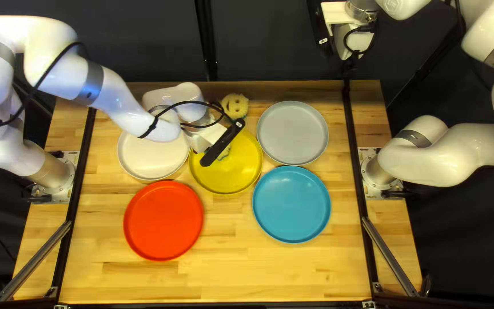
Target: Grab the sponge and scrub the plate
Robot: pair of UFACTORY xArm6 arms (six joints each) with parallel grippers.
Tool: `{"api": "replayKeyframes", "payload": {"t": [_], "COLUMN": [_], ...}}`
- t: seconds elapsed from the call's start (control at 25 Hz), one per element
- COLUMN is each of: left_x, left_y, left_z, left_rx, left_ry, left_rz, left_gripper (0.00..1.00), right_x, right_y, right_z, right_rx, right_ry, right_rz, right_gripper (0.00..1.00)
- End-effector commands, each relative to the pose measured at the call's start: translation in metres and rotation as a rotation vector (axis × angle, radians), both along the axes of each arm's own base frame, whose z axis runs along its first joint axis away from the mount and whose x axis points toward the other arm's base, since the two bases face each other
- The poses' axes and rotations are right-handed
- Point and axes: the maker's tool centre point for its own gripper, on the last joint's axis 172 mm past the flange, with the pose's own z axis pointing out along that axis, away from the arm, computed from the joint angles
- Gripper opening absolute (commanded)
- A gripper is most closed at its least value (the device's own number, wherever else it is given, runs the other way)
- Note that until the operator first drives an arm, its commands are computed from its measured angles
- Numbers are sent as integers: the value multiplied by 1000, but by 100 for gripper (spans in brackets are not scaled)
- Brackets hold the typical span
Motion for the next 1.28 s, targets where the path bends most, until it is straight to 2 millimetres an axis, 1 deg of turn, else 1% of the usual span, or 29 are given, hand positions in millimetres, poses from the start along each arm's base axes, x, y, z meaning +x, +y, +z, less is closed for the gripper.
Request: {"api": "replayKeyframes", "payload": {"t": [0.04,0.08,0.12,0.2,0.32,0.4,0.48,0.56,0.64,0.68,0.72,0.76,0.84,0.88,0.92,1.12,1.28], "left_x": [31,37,47,62,78,84,84,76,56,53,39,35,16,13,4,-14,-19], "left_y": [2,3,4,3,-1,-4,-6,-9,-14,-14,-15,-15,-17,-17,-17,-24,-26], "left_z": [-4,-4,-4,-3,-3,-4,-6,-6,-4,-3,-3,-3,-4,-4,-5,-3,-4], "left_rx": [2,2,4,7,13,15,16,15,15,15,14,13,12,12,11,12,12], "left_ry": [-9,-11,-16,-24,-33,-36,-38,-37,-33,-31,-28,-26,-17,-15,-10,4,11], "left_rz": [-12,-15,-20,-29,-46,-57,-65,-69,-67,-65,-59,-57,-46,-43,-36,-21,-18], "left_gripper": [0,0,0,0,0,0,0,0,0,0,0,0,0,0,0,0,0], "right_x": [0,0,0,0,0,0,0,0,0,0,0,0,0,0,0,0,0], "right_y": [0,0,0,0,0,0,0,0,0,0,0,0,0,0,0,0,0], "right_z": [0,0,0,0,0,0,0,0,0,0,0,0,0,0,0,0,0], "right_rx": [0,0,0,0,0,0,0,0,0,0,0,0,0,0,0,0,0], "right_ry": [0,0,0,0,0,0,0,0,0,0,0,0,0,0,0,0,0], "right_rz": [0,0,0,0,0,0,0,0,0,0,0,0,0,0,0,0,0], "right_gripper": [100,100,100,100,100,100,100,100,100,100,100,100,100,100,100,100,100]}}
